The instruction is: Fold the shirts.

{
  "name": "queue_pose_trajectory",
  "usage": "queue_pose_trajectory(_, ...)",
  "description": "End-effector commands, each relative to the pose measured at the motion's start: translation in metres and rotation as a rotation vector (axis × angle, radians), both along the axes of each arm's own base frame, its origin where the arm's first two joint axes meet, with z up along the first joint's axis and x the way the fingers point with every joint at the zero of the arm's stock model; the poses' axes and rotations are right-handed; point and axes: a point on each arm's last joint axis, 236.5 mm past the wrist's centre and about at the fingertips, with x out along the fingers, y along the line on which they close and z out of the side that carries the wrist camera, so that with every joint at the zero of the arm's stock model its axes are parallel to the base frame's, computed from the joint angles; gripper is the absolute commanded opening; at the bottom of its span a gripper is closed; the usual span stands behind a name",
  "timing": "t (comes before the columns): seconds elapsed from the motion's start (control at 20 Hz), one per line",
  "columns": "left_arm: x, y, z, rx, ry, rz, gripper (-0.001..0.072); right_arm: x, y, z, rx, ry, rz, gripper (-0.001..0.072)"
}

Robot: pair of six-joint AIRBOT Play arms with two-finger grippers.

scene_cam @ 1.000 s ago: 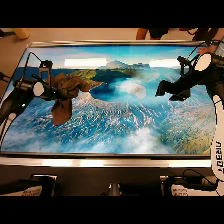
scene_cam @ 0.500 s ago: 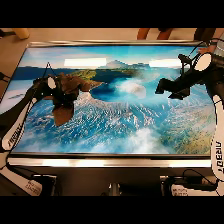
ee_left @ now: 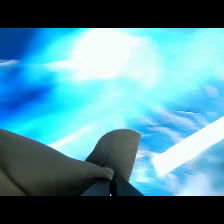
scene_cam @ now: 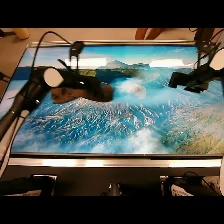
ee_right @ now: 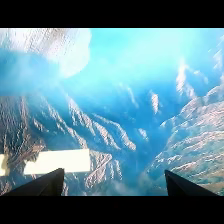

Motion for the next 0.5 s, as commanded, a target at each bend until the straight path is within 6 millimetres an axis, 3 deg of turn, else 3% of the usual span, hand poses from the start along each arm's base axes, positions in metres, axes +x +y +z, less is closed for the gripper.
queue_pose_trajectory(0.0, -0.077, -0.109, -0.006, -0.083, 0.0, -0.177, 0.0025, -0.011, -0.031, 0.073, -0.095, -0.231, -0.099, 0.0679)
queue_pose_trajectory(0.1, -0.104, -0.14, -0.069, -0.031, 0.139, -0.189, 0.0053, -0.026, -0.033, 0.1, -0.094, -0.301, -0.113, 0.0691)
queue_pose_trajectory(0.15, -0.109, -0.145, -0.09, -0.011, 0.191, -0.182, 0.0319, -0.034, -0.032, 0.104, -0.092, -0.301, -0.114, 0.0691)
queue_pose_trajectory(0.2, -0.108, -0.141, -0.1, 0.003, 0.228, -0.168, 0.0695, -0.041, -0.031, 0.101, -0.087, -0.273, -0.112, 0.0691)
queue_pose_trajectory(0.25, -0.097, -0.127, -0.101, 0.025, 0.23, -0.153, 0.072, -0.048, -0.03, 0.089, -0.091, -0.215, -0.104, 0.0693)
queue_pose_trajectory(0.35, -0.045, -0.062, -0.092, 0.157, 0.159, -0.101, 0.072, -0.056, -0.029, 0.053, -0.11, -0.079, -0.065, 0.0707)
queue_pose_trajectory(0.45, 0.007, 0.044, -0.097, 0.333, 0.193, 0.055, 0.072, -0.06, -0.014, -0.005, -0.067, 0.087, -0.006, 0.0706)
